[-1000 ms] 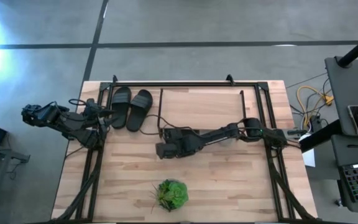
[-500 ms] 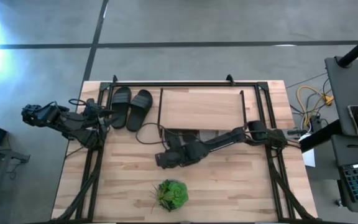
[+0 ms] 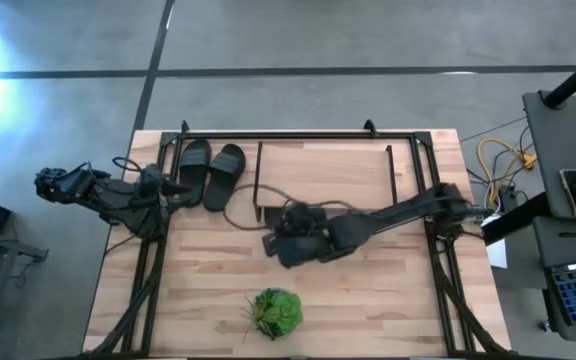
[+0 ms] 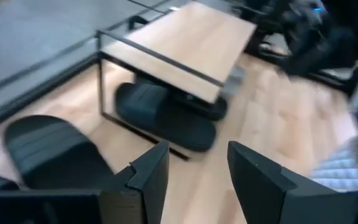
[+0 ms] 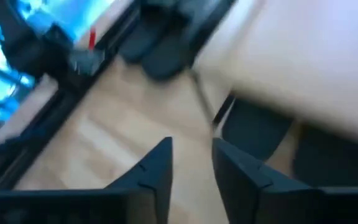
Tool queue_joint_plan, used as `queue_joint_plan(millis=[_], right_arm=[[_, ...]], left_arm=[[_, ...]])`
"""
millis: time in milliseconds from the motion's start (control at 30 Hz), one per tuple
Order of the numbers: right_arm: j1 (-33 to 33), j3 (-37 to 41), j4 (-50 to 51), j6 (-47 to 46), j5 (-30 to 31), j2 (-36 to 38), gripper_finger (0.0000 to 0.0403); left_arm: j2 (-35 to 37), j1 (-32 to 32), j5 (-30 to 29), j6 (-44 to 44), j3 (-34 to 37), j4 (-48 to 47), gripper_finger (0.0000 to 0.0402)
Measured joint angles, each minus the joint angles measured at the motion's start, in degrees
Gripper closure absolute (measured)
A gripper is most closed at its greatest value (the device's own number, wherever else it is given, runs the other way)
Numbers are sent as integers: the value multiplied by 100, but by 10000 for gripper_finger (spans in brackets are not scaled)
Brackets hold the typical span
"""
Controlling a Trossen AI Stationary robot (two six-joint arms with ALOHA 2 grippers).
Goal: Pick and place slides into the shelf
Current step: Put the black slide on the shelf
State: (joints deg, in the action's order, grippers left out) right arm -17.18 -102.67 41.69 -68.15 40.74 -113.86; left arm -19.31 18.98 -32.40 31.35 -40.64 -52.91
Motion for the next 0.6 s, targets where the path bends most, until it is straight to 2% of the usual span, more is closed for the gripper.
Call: queue_joint_plan(millis=[133, 233, 333, 400, 500, 600], right_arm=[[5, 2, 381, 312, 799, 561, 255], [7, 0, 726, 371, 996, 918, 229], [7, 0, 957, 477, 1008, 1062, 215], [7, 2, 1082, 607, 1000, 1068, 214], [7, 4, 1247, 595, 990, 1066, 216], [7, 4, 1441, 566, 1025, 1066, 218]], left_arm=[[-172, 0, -292, 131, -20, 79, 252], [-341, 0, -701, -834, -218, 83, 252], [-583, -2, -592, -1932, -580, 50, 252], [-769, -2, -599, -2230, -902, -167, 252], [-1185, -13, -716, -2249, -1465, -1283, 252], [-1797, -22, -724, -1761, -1874, -2897, 262]])
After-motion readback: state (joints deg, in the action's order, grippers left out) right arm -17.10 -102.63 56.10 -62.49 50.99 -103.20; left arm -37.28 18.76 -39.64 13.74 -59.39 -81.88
